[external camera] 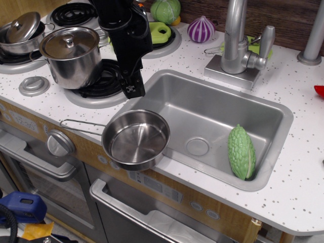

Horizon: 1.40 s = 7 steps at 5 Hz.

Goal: Put pan in sink

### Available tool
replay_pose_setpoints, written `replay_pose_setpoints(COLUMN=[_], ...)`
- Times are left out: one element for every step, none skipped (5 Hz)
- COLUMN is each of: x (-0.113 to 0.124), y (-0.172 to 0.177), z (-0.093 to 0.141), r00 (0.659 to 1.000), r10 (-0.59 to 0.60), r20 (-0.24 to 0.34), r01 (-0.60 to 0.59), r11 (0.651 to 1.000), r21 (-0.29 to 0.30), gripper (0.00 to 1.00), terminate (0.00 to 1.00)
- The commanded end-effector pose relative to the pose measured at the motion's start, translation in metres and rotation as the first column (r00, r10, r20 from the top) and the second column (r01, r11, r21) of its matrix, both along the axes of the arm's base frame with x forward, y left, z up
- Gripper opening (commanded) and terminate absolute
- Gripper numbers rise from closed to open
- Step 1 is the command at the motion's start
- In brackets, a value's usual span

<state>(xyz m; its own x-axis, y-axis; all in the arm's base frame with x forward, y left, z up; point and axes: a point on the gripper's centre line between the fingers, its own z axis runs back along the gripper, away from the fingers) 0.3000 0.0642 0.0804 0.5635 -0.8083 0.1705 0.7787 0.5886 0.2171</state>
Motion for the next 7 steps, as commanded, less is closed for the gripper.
replay_pose_setpoints(x=[0.000, -0.003, -0.004, -0.002, -0.005, -0.007, -0.007], y=[0.000, -0.004, -0.008, -0.008, -0.006, -0.006, -0.004], z=[0.000, -0.006, -0.011, -0.021, -0.034, -0.047, -0.057], r00=[1.000, 0.993, 0.978, 0.974, 0.971, 0.972, 0.973], r10=[0.000, -0.117, -0.199, -0.224, -0.237, -0.235, -0.228], r20=[0.000, -0.026, -0.057, -0.029, 0.001, 0.030, 0.034], r01=[0.000, 0.118, 0.202, 0.225, 0.237, 0.235, 0.229], r11=[1.000, 0.993, 0.979, 0.974, 0.971, 0.972, 0.973], r21=[0.000, 0.026, 0.039, 0.025, 0.011, -0.019, -0.024], gripper=[1.00, 1.00, 1.00, 1.00, 1.00, 1.00, 1.00], terminate=[0.00, 0.00, 0.00, 0.00, 0.00, 0.00, 0.00])
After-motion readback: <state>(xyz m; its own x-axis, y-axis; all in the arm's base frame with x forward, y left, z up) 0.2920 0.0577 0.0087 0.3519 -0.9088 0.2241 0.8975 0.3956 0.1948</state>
